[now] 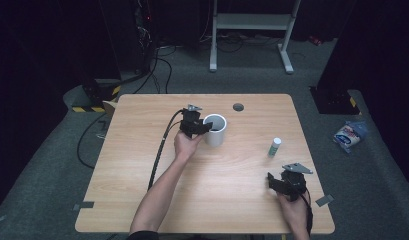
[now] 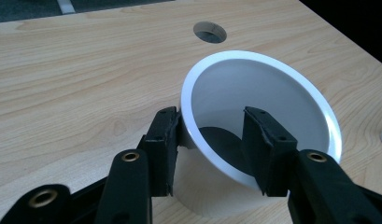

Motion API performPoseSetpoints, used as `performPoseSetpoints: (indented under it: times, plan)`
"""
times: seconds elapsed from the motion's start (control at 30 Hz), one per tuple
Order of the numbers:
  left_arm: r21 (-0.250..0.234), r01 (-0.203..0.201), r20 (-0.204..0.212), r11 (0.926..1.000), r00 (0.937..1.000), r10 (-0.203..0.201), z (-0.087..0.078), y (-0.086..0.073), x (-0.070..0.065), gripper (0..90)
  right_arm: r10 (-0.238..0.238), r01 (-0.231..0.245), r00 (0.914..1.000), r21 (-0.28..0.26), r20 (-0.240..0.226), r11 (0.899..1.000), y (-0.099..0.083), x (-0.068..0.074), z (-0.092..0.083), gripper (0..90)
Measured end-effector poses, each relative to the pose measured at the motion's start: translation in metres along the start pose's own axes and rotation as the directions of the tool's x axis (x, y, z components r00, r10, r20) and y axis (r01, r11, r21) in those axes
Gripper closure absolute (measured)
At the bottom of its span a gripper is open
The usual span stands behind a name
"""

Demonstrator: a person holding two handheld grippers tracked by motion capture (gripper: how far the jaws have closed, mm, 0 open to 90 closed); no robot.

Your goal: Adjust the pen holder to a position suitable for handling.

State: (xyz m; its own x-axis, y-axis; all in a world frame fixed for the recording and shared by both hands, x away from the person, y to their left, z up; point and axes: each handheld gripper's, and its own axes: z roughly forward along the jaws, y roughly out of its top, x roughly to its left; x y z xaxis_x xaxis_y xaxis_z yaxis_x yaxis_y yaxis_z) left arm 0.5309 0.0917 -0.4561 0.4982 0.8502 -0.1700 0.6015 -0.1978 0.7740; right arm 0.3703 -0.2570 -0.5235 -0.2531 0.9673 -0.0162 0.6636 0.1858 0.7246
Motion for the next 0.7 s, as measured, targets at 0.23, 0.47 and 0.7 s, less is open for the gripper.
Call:
performPoseSetpoints:
  times: [0.23, 0.47, 0.7]
  plan:
    - [0.009, -0.014, 0.003, 0.9999, 0.9999, 0.014, -0.006, -0.003, 0.001, 57.6, -0.001, 0.001, 1.0000, -0.001, 0.001, 1.000, 0.000, 0.000, 0.000, 27.7]
    - [0.006, -0.040, 0.010, 0.9992, 0.9991, 0.040, -0.015, -0.010, 0.001, 57.7, -0.001, 0.001, 1.0000, 0.000, 0.001, 1.000, 0.000, 0.000, 0.000, 27.7]
    - [0.011, -0.034, 0.022, 0.9994, 0.9992, 0.034, -0.023, -0.016, 0.004, 58.8, 0.000, 0.000, 1.0000, 0.000, 0.001, 1.000, 0.000, 0.000, 0.000, 27.7]
